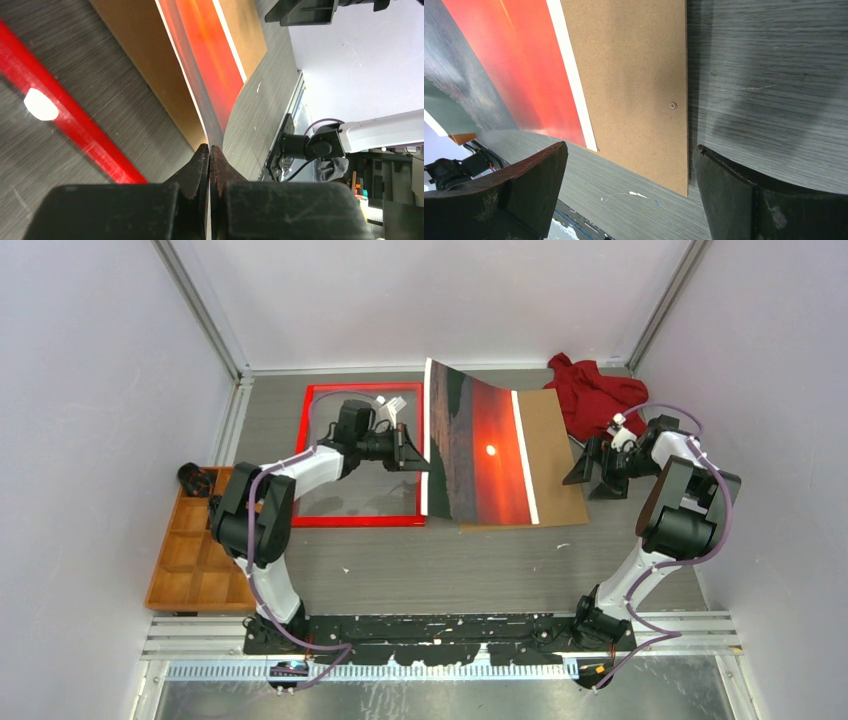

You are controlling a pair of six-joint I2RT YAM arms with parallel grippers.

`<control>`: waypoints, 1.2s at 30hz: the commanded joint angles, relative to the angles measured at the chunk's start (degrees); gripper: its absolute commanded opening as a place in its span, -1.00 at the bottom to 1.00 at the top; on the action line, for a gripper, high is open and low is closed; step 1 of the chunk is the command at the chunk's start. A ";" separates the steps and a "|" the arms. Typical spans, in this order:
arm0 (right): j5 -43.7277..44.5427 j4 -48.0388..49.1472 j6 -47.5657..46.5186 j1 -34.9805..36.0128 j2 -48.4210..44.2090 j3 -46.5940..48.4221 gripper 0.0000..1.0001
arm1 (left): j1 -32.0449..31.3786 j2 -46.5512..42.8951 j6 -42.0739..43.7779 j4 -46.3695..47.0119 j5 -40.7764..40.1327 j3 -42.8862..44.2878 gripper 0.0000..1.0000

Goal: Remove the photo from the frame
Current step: Move the photo to the photo frame.

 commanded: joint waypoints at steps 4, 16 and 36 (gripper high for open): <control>-1.44 0.66 -0.25 -0.87 -2.80 -0.01 1.00 | 4.92 -4.52 4.99 -4.99 5.26 -2.25 -0.99; -1.55 0.70 0.49 -1.31 -2.63 0.00 1.00 | 9.44 -4.36 7.59 -8.09 8.43 -6.39 -0.99; -2.19 0.66 0.54 -1.66 -2.57 -0.10 1.00 | 12.81 -3.42 12.98 -12.90 6.52 -7.22 -0.70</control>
